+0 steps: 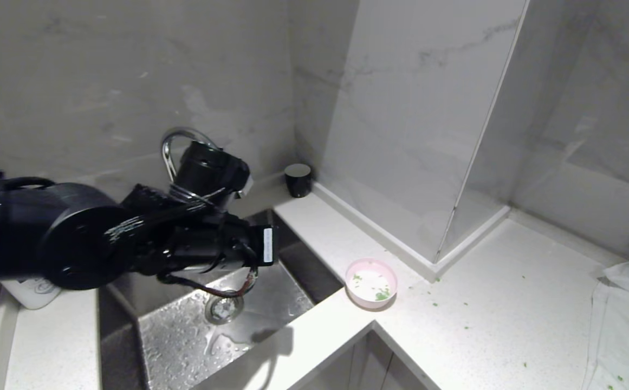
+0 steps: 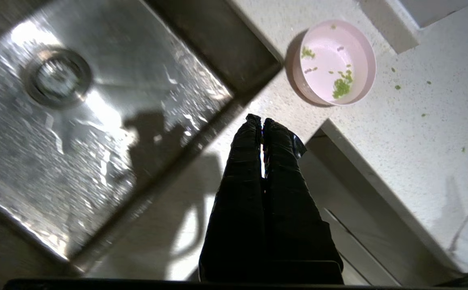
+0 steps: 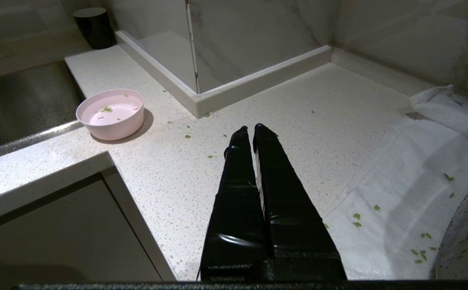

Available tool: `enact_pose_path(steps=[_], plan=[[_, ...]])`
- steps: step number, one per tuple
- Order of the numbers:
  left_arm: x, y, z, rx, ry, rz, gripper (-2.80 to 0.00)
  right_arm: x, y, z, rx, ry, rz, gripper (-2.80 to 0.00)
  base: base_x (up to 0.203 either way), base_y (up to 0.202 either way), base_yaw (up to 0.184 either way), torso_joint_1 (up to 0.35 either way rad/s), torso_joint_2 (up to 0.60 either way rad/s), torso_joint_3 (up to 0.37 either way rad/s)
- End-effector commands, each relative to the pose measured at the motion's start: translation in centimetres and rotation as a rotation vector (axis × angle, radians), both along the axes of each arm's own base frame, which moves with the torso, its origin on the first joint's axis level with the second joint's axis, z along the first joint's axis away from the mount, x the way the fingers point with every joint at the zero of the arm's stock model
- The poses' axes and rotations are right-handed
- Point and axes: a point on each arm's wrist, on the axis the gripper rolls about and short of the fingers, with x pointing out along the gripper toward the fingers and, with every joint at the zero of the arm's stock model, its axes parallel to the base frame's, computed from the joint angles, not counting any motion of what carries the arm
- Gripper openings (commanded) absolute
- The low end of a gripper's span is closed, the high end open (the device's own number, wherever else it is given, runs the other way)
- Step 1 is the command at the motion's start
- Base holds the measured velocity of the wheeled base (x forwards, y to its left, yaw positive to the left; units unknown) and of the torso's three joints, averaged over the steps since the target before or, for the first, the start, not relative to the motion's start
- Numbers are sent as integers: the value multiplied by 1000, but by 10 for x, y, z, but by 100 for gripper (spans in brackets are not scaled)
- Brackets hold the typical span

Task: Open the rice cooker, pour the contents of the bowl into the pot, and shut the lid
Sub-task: Pick up the bowl on the table

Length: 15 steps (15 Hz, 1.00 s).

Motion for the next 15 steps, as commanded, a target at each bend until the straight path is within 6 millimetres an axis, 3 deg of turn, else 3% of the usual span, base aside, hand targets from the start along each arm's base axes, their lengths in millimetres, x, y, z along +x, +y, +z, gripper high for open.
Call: enact_pose_path(steps=[1, 7, 11, 15], plan=[[-55, 40, 34, -5, -258, -15, -280, 0, 0, 0, 0, 2, 1, -280, 0, 0, 0, 0, 0, 0], [-132, 138, 76, 123, -632, 307, -280, 0, 0, 0, 0, 1, 1, -280, 0, 0, 0, 0, 0, 0], [-199, 170, 86, 160, -768, 459, -280, 0, 0, 0, 0, 1, 1, -280, 0, 0, 0, 0, 0, 0], [-248, 180, 70, 196, -816, 570, -280, 0, 0, 0, 0, 1, 1, -280, 0, 0, 0, 0, 0, 0]])
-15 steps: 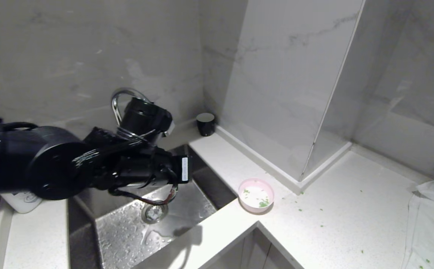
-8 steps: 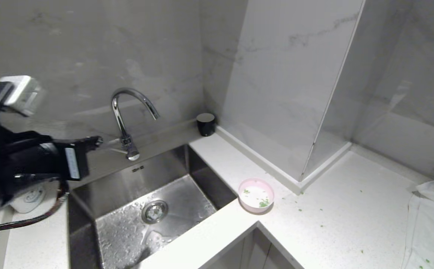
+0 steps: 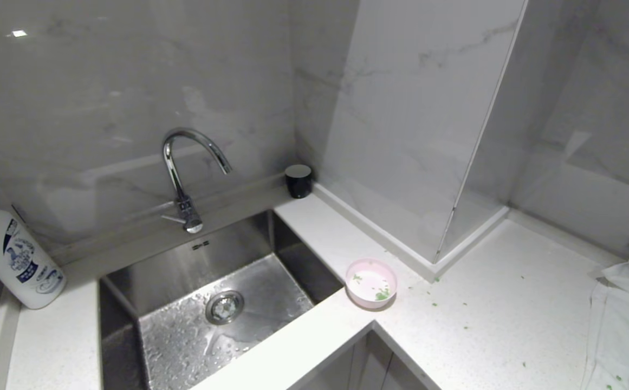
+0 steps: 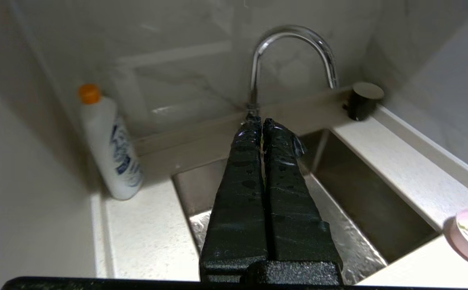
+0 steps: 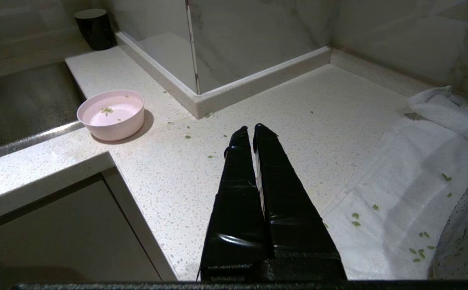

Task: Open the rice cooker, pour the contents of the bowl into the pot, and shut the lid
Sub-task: Pick up the bowl on the table

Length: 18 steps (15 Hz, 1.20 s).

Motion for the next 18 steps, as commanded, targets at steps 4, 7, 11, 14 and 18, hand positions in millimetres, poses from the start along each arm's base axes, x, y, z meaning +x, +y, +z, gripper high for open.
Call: enact_pose_path(steps=[4, 7, 11, 14, 18], plan=[[-71, 3, -25, -2, -108, 120, -280, 0, 0, 0, 0, 1, 1, -280, 0, 0, 0, 0, 0, 0], [-84, 0, -47, 22, -112, 140, -280, 0, 0, 0, 0, 1, 1, -280, 0, 0, 0, 0, 0, 0], [-85, -1, -47, 56, -114, 153, -280, 0, 0, 0, 0, 1, 1, -280, 0, 0, 0, 0, 0, 0], [-84, -5, -42, 66, -110, 226, -280, 0, 0, 0, 0, 1, 1, -280, 0, 0, 0, 0, 0, 0], [-75, -16, -56, 52, -71, 173, -280, 0, 0, 0, 0, 1, 1, -280, 0, 0, 0, 0, 0, 0]])
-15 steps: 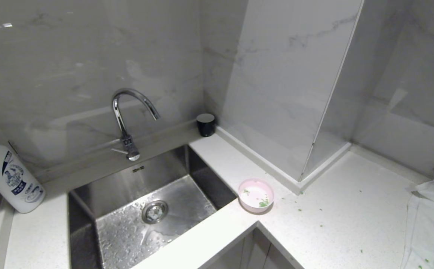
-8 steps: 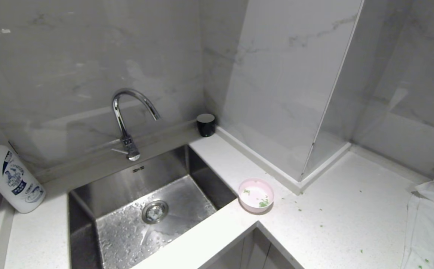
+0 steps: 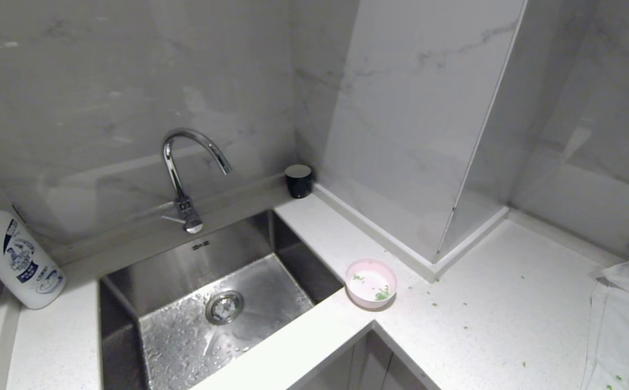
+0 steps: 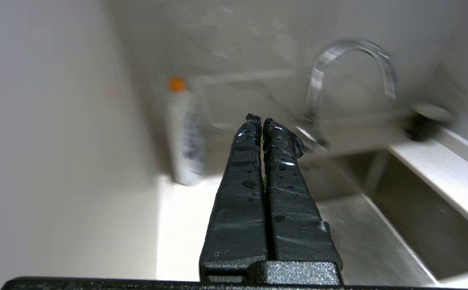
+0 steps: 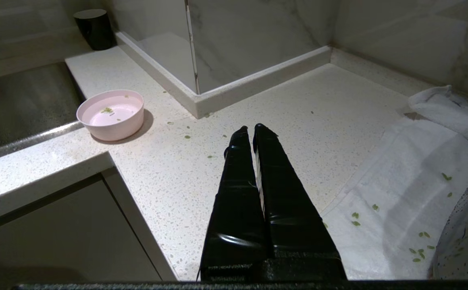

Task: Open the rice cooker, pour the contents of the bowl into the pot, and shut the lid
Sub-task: Pick up the bowl on the table

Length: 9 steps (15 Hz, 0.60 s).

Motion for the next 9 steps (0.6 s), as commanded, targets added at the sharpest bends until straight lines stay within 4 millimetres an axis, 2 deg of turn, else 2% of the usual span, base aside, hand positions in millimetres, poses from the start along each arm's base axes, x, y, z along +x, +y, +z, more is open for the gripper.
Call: enact_pose_path(steps=[1, 3, 7, 9], plan=[[12, -1, -17, -34, 68, -120, -280, 0, 0, 0, 0, 1, 1, -280, 0, 0, 0, 0, 0, 0], [16, -3, -24, -37, 94, -292, -280, 0, 0, 0, 0, 1, 1, -280, 0, 0, 0, 0, 0, 0], [11, 4, -20, -17, 83, -535, -280, 0, 0, 0, 0, 1, 1, -280, 0, 0, 0, 0, 0, 0], [7, 11, -23, -22, 92, -531, -280, 0, 0, 0, 0, 1, 1, -280, 0, 0, 0, 0, 0, 0]])
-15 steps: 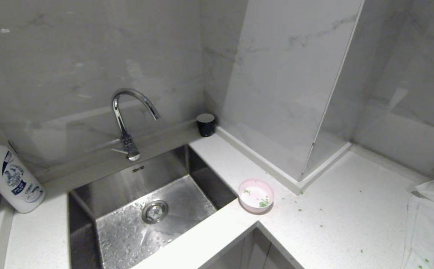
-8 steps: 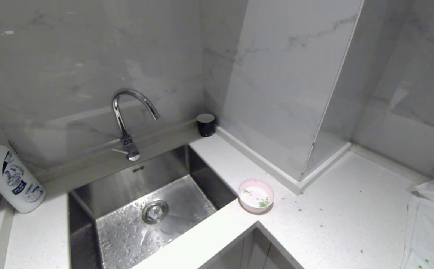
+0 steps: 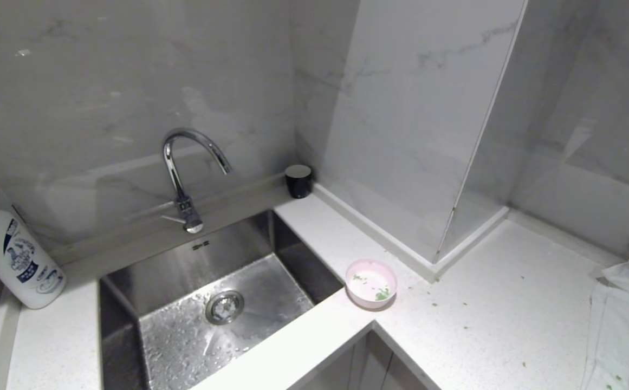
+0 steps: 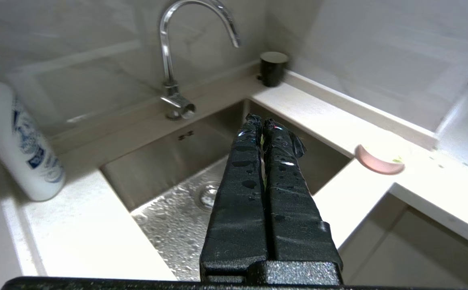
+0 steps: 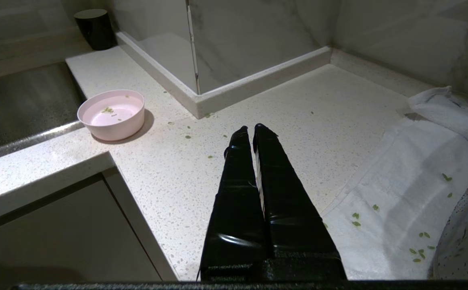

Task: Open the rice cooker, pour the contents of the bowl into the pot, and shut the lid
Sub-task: Pick up the bowl on the table

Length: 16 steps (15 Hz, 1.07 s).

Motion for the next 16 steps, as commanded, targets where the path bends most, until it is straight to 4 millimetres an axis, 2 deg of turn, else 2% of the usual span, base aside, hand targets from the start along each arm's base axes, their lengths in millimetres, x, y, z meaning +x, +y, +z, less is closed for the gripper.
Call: enact_pose_path(steps=[1, 5, 8, 11, 13, 16], plan=[[-4, 6, -9, -6, 10, 61, -280, 0, 0, 0, 0, 2, -1, -280, 0, 0, 0, 0, 0, 0], [-23, 6, -49, 38, -54, 136, -280, 0, 0, -1, 0, 3, 0, -280, 0, 0, 0, 0, 0, 0], [-3, 6, -91, 73, 74, 140, -280, 0, 0, -1, 0, 3, 0, -280, 0, 0, 0, 0, 0, 0], [14, 7, -120, 88, 92, 179, -280, 0, 0, 0, 0, 2, 0, -280, 0, 0, 0, 0, 0, 0], [18, 7, -120, 47, 18, 197, -280, 0, 0, 0, 0, 2, 0, -280, 0, 0, 0, 0, 0, 0], [19, 6, -129, 21, 82, 156, -280, 0, 0, 0, 0, 2, 0, -280, 0, 0, 0, 0, 0, 0]])
